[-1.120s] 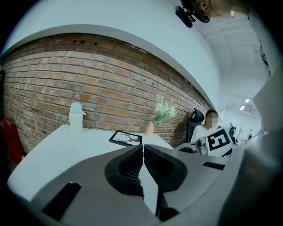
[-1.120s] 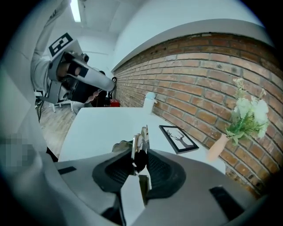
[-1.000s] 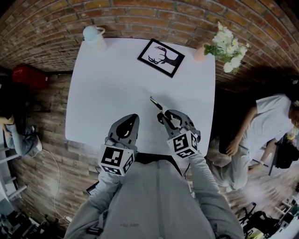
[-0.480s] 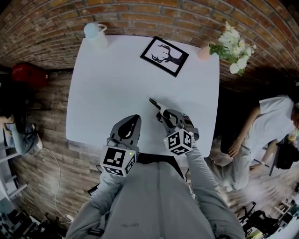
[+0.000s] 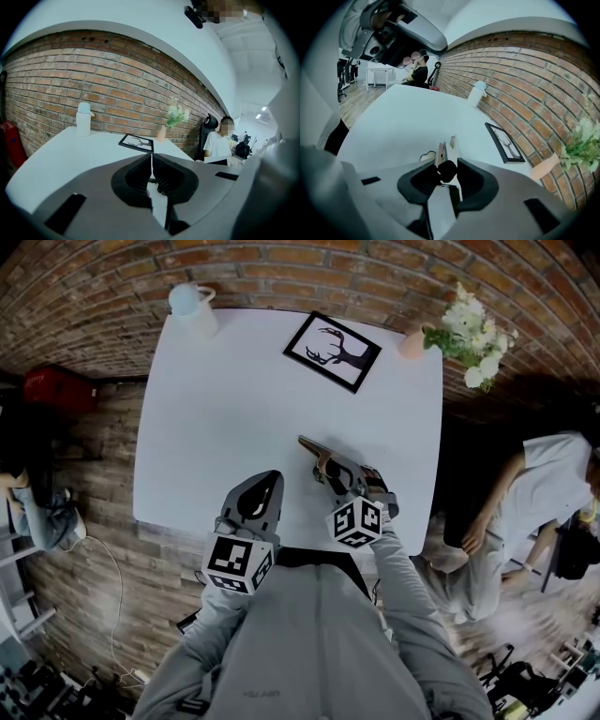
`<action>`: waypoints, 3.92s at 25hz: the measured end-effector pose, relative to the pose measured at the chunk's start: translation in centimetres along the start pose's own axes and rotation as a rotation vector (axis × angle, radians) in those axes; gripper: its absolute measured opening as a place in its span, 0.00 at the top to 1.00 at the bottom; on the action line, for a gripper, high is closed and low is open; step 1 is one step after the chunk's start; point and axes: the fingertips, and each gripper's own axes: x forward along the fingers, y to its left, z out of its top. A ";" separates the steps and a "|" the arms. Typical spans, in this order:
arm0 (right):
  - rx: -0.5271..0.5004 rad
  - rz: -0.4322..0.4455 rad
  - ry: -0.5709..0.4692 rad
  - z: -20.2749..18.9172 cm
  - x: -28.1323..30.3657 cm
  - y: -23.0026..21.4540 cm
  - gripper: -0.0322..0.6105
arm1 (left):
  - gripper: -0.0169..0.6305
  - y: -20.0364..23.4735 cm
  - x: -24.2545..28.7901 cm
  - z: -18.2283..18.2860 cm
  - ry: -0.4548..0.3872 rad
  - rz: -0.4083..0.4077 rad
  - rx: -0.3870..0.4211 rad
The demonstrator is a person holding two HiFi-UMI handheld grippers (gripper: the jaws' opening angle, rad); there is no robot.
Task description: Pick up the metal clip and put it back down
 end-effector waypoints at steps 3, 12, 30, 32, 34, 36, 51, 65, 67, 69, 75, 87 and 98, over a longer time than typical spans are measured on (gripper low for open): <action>-0.012 0.010 -0.001 -0.1 0.1 0.3 0.77 | 0.93 0.1 -0.1 0.0 0.000 0.000 -0.002; 0.039 0.054 -0.032 0.4 -0.3 0.9 0.72 | 0.93 -0.1 -0.4 0.0 -0.003 -0.003 0.000; 0.416 -0.056 -0.300 4.6 -10.2 -4.5 0.71 | 0.93 -1.8 -1.4 4.0 -0.089 -0.019 0.059; 0.470 -0.073 -0.339 5.1 -11.7 -5.6 0.71 | 0.93 -2.0 -1.6 4.6 -0.102 -0.023 0.064; 0.523 -0.090 -0.383 5.4 -13.2 -6.7 0.72 | 0.93 -2.2 -1.7 5.2 -0.115 -0.028 0.069; 0.571 -0.107 -0.431 5.7 -14.7 -7.7 0.74 | 0.93 -2.4 -1.8 5.8 -0.128 -0.033 0.075; 0.725 -0.196 -0.643 6.6 -22.5 -11.5 0.88 | 0.93 -3.3 -1.6 7.8 -0.161 -0.060 0.097; 0.727 -0.232 -0.643 5.8 -23.9 -11.0 0.91 | 0.93 -3.9 -1.5 7.0 -0.146 -0.068 0.089; 0.728 -0.236 -0.640 5.6 -24.0 -10.9 0.91 | 0.93 -4.0 -1.6 6.8 -0.143 -0.068 0.089; 0.728 -0.240 -0.637 5.5 -24.1 -10.8 0.91 | 0.93 -4.1 -1.7 6.7 -0.141 -0.069 0.091; 0.728 -0.258 -0.624 5.2 -24.4 -10.5 0.91 | 0.93 -4.2 -1.9 6.6 -0.141 -0.070 0.093; 0.738 -0.269 -0.621 5.3 -24.6 -10.1 0.91 | 0.93 -4.2 -2.7 6.4 -0.138 -0.069 0.095; 0.750 -0.270 -0.621 5.4 -24.4 -9.6 0.91 | 0.93 -4.0 -2.9 6.0 -0.133 -0.065 0.090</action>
